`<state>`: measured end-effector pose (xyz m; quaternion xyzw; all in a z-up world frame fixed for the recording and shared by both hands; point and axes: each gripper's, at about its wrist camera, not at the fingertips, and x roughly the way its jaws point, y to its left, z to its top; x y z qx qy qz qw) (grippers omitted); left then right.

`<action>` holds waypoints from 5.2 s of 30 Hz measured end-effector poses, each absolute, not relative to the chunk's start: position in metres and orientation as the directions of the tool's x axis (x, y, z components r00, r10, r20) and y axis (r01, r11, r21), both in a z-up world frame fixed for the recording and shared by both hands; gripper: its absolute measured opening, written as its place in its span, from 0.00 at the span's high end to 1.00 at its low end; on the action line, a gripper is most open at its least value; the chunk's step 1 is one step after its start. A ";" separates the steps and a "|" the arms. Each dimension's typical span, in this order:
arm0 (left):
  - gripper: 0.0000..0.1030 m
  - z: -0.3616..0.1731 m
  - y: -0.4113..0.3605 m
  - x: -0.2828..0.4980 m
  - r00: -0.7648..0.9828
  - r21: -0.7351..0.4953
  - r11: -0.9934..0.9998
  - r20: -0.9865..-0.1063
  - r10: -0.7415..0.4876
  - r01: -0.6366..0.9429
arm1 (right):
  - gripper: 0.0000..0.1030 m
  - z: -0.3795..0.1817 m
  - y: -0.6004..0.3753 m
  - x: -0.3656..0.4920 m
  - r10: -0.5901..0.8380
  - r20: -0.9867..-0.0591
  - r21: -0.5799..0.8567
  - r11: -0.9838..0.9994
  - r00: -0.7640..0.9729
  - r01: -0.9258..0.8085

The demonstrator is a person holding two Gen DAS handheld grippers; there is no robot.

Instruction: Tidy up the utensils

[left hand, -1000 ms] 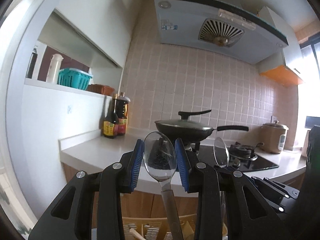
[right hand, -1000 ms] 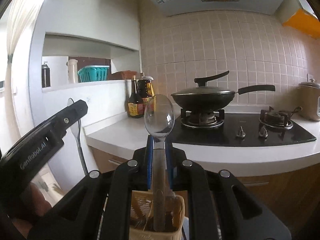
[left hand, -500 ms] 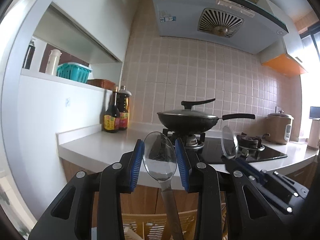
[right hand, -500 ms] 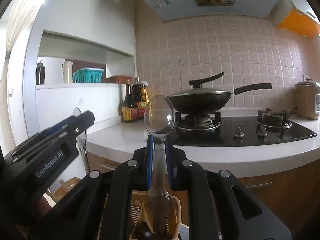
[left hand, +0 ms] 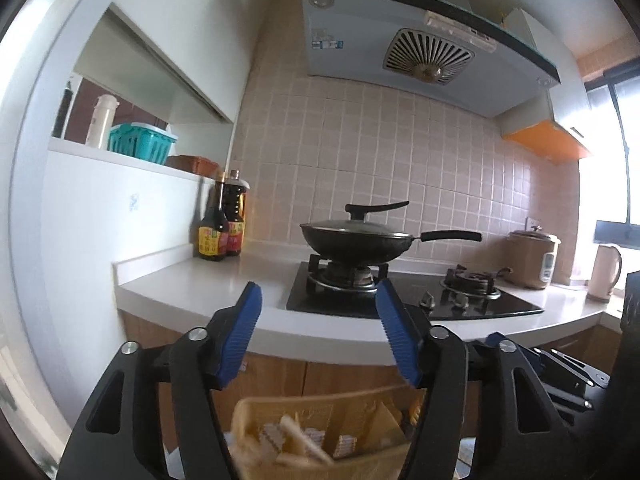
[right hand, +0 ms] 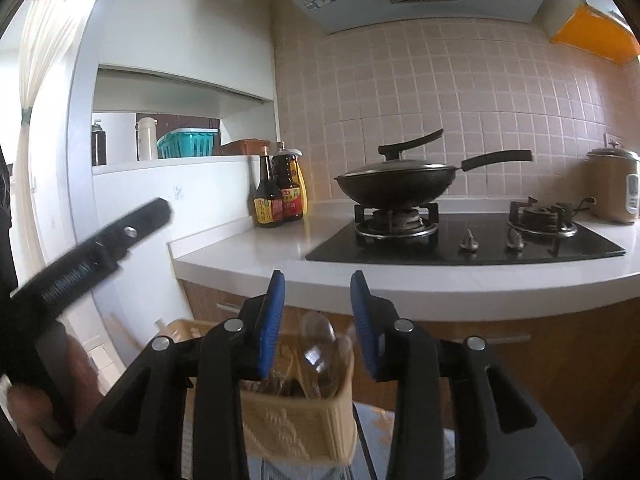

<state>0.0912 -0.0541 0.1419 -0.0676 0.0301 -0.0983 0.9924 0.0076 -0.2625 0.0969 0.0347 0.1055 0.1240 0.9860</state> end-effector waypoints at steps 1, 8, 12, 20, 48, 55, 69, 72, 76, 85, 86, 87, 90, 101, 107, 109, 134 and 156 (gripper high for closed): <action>0.39 0.143 -0.050 0.085 0.978 -0.148 0.970 -0.050 -0.200 0.191 | 0.70 0.098 -0.263 0.000 0.245 -0.204 0.086 0.969 0.948 -0.232; 0.25 0.148 -0.025 0.032 0.975 -0.155 0.971 -0.099 -0.198 0.181 | 0.68 0.107 -0.259 -0.054 0.230 -0.240 0.068 0.973 0.943 -0.220; 0.18 0.141 -0.021 0.004 0.975 -0.099 0.982 -0.136 -0.176 0.163 | 0.50 0.103 -0.250 -0.078 0.227 -0.258 0.073 0.974 0.939 -0.215; 0.10 0.105 -0.023 -0.016 0.977 -0.025 0.996 -0.193 -0.093 0.089 | 0.34 0.076 -0.227 -0.096 0.197 -0.279 0.037 0.980 0.940 -0.194; 0.08 0.035 -0.039 -0.004 0.977 0.036 0.998 -0.205 0.050 -0.044 | 0.09 0.008 -0.239 -0.094 -0.017 -0.253 -0.023 1.000 0.967 0.012; 0.08 0.033 -0.041 -0.001 0.976 0.051 0.998 -0.209 0.056 -0.046 | 0.09 0.004 -0.239 -0.091 -0.015 -0.277 -0.035 0.999 0.961 0.005; 0.07 0.025 -0.043 0.000 0.974 0.078 0.995 -0.214 0.078 -0.063 | 0.09 0.000 -0.239 -0.089 0.026 -0.300 -0.034 0.999 0.954 -0.038; 0.07 0.025 -0.042 0.000 0.973 0.076 0.995 -0.217 0.078 -0.062 | 0.09 0.001 -0.239 -0.089 0.026 -0.301 -0.036 0.999 0.953 -0.039; 0.07 0.024 -0.044 0.001 0.972 0.090 0.994 -0.223 0.079 -0.060 | 0.09 0.001 -0.239 -0.089 0.026 -0.301 -0.039 0.998 0.953 -0.040; 0.07 0.021 -0.046 0.003 0.968 0.097 0.994 -0.239 0.071 -0.049 | 0.09 0.001 -0.237 -0.091 0.031 -0.299 -0.041 0.998 0.954 -0.045; 0.07 0.021 -0.047 0.004 0.968 0.101 0.994 -0.241 0.071 -0.047 | 0.09 0.001 -0.237 -0.091 0.032 -0.297 -0.041 0.998 0.954 -0.046; 0.07 0.021 -0.047 0.004 0.968 0.105 0.993 -0.239 0.072 -0.048 | 0.09 0.001 -0.236 -0.091 0.032 -0.296 -0.042 0.998 0.955 -0.046; 0.07 0.021 -0.048 0.003 0.970 0.112 0.992 -0.232 0.075 -0.050 | 0.09 0.001 -0.236 -0.092 0.028 -0.294 -0.044 0.998 0.955 -0.042; 0.07 0.021 -0.048 0.002 0.969 0.111 0.993 -0.235 0.070 -0.044 | 0.09 0.002 -0.239 -0.092 0.015 -0.296 -0.041 0.999 0.955 -0.028; 0.07 0.020 -0.048 0.003 0.968 0.115 0.992 -0.241 0.069 -0.042 | 0.09 0.001 -0.235 -0.091 0.017 -0.302 -0.056 0.998 0.953 -0.035; 0.07 0.020 -0.048 0.001 0.969 0.118 0.992 -0.235 0.073 -0.046 | 0.09 0.001 -0.234 -0.092 0.015 -0.299 -0.062 0.997 0.954 -0.035; 0.07 0.022 -0.050 -0.003 0.974 0.121 0.991 -0.215 0.076 -0.051 | 0.09 -0.004 -0.238 -0.084 0.023 -0.335 -0.043 0.998 0.942 -0.040; 0.07 0.022 -0.050 -0.003 0.974 0.121 0.992 -0.220 0.062 -0.036 | 0.09 -0.006 -0.243 -0.078 0.025 -0.358 -0.018 0.999 0.933 -0.034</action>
